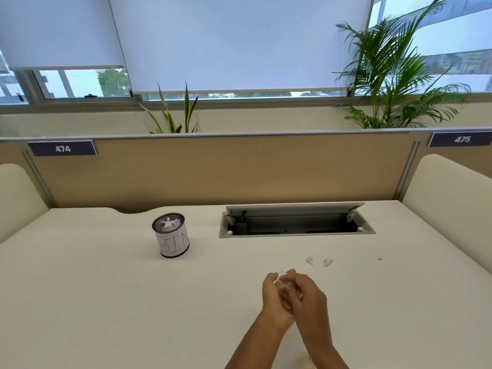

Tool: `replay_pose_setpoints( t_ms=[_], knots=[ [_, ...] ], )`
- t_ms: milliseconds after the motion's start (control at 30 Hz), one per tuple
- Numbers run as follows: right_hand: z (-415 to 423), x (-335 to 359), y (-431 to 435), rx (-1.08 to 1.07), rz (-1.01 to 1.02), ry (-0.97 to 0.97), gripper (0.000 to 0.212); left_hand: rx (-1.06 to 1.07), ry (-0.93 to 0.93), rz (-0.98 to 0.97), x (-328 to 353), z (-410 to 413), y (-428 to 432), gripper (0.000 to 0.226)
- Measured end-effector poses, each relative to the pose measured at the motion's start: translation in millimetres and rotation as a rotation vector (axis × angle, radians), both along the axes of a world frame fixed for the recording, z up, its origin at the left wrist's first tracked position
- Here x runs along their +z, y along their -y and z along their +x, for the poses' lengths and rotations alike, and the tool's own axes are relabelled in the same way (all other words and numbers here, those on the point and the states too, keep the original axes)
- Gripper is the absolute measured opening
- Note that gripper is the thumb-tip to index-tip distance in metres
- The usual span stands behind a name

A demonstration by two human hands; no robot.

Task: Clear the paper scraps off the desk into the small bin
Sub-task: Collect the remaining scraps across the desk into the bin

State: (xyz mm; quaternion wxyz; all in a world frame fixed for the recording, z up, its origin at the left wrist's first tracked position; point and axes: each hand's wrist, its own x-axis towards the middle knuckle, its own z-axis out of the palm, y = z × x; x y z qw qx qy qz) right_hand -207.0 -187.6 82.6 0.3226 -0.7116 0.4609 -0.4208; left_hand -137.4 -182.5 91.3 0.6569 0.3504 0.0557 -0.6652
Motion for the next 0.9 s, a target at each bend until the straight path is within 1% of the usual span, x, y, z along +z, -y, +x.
replay_pose_setpoints(
  t_ms=[100, 200, 300, 333, 400, 500, 533, 567, 600, 633, 667, 700, 767, 833, 900],
  knots=[
    [27.3, 2.2, -14.2, 0.088, -0.033, -0.064, 0.018, 0.06, -0.052, 0.049, 3.8, 24.7, -11.7, 0.032],
    [46.3, 4.5, -24.2, 0.132, -0.074, -0.065, 0.028, 0.111, -0.162, 0.063, 0.8, 50.4, -23.7, 0.023],
    [63.1, 0.7, -33.0, 0.16, -0.204, -0.051, 0.027, 0.196, -0.229, 0.014, -0.6, 86.0, -30.3, 0.029],
    [67.5, -3.6, -34.4, 0.158, -0.217, -0.044, 0.025, 0.225, -0.235, 0.002, 1.7, 99.3, -30.9, 0.033],
    [75.3, -15.4, -33.6, 0.151, -0.158, -0.043, 0.022, 0.302, -0.227, 0.012, 7.8, 130.7, -27.7, 0.038],
    [85.4, -44.7, -31.6, 0.185, -0.003, -0.122, 0.022, 0.426, -0.093, 0.048, 25.3, 183.3, -18.9, 0.04],
    [86.8, -54.4, -32.5, 0.186, 0.003, -0.141, 0.023, 0.466, -0.039, 0.054, 32.5, 200.1, -15.1, 0.039],
    [87.7, -64.6, -32.9, 0.197, -0.041, -0.162, 0.025, 0.501, 0.016, 0.054, 39.6, 216.2, -11.0, 0.038],
    [87.0, -69.3, -33.6, 0.204, -0.118, -0.205, 0.04, 0.533, 0.071, 0.05, 47.7, 230.8, -7.3, 0.038],
    [87.8, -66.6, -36.8, 0.206, -0.129, -0.225, 0.065, 0.566, 0.135, 0.05, 54.6, 244.6, -2.8, 0.039],
    [90.2, -65.4, -45.2, 0.162, -0.16, -0.251, 0.08, 0.597, 0.2, 0.057, 60.5, 257.1, 2.1, 0.04],
    [92.4, -68.0, -48.3, 0.124, -0.218, -0.285, 0.085, 0.618, 0.272, 0.071, 65.3, 267.9, 7.1, 0.04],
    [93.7, -66.5, -44.4, 0.085, -0.33, -0.348, 0.085, 0.636, 0.421, 0.121, 71.2, 284.0, 16.2, 0.037],
    [94.2, -65.9, -41.7, 0.093, -0.369, -0.391, 0.085, 0.645, 0.546, 0.183, 71.9, 295.7, 25.6, 0.032],
    [93.8, -70.1, -41.2, 0.113, -0.397, -0.375, 0.085, 0.631, 0.674, 0.216, 68.5, 302.7, 33.9, 0.032]
  ],
)
